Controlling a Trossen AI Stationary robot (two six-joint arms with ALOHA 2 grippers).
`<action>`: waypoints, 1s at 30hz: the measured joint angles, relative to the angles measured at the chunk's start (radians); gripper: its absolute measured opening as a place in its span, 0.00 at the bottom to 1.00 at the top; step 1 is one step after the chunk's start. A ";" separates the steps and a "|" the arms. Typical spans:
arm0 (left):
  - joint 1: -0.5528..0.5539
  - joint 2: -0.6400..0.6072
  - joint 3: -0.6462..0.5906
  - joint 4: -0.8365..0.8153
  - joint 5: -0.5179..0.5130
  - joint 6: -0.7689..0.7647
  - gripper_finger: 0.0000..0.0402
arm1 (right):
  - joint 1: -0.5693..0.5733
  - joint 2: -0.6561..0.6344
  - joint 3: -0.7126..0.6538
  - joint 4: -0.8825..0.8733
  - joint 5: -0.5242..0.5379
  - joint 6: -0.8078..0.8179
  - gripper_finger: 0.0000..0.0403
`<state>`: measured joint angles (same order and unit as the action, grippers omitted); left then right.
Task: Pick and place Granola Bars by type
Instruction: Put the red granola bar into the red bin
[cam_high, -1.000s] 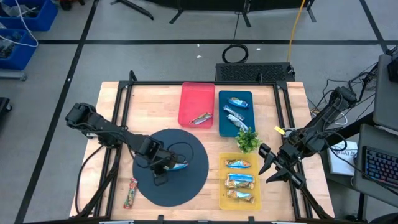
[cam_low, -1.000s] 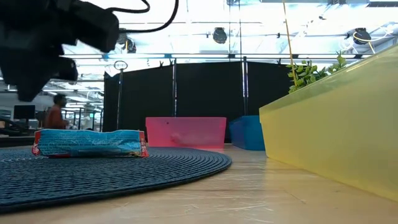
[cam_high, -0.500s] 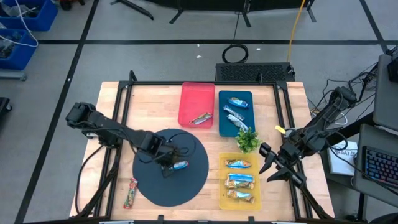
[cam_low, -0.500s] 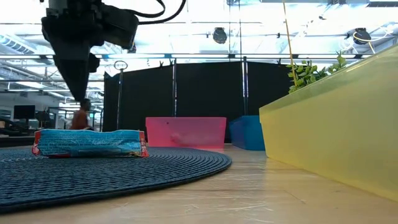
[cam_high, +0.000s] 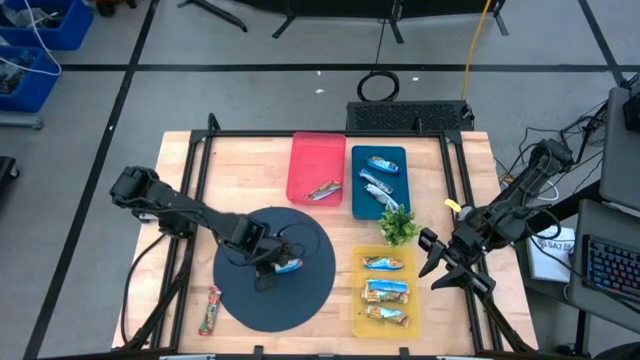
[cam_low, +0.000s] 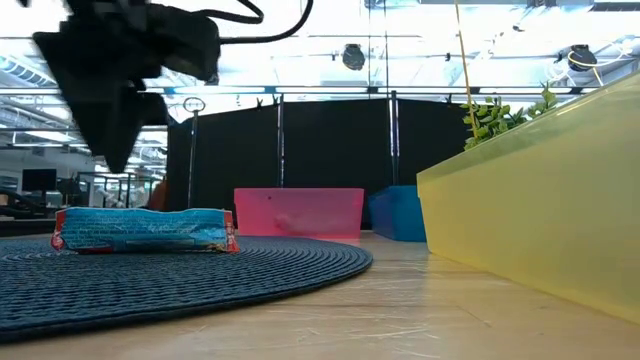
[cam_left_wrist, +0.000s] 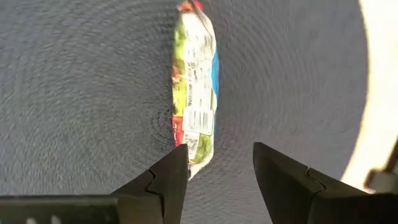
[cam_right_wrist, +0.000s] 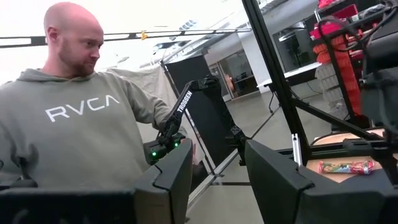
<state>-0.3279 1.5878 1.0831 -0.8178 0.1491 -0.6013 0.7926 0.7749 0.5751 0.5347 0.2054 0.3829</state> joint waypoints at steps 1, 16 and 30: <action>-0.009 0.008 0.000 -0.005 -0.002 0.020 0.46 | 0.000 -0.001 0.000 -0.001 0.000 0.006 0.35; -0.034 0.125 -0.001 -0.032 -0.056 0.077 0.46 | 0.000 -0.003 0.000 -0.008 0.003 0.028 0.35; -0.035 0.221 -0.001 -0.016 -0.031 0.064 0.44 | 0.000 -0.003 0.000 -0.008 0.003 0.024 0.35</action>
<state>-0.3628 1.8091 1.0824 -0.8333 0.1179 -0.5375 0.7925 0.7723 0.5751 0.5270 0.2081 0.4072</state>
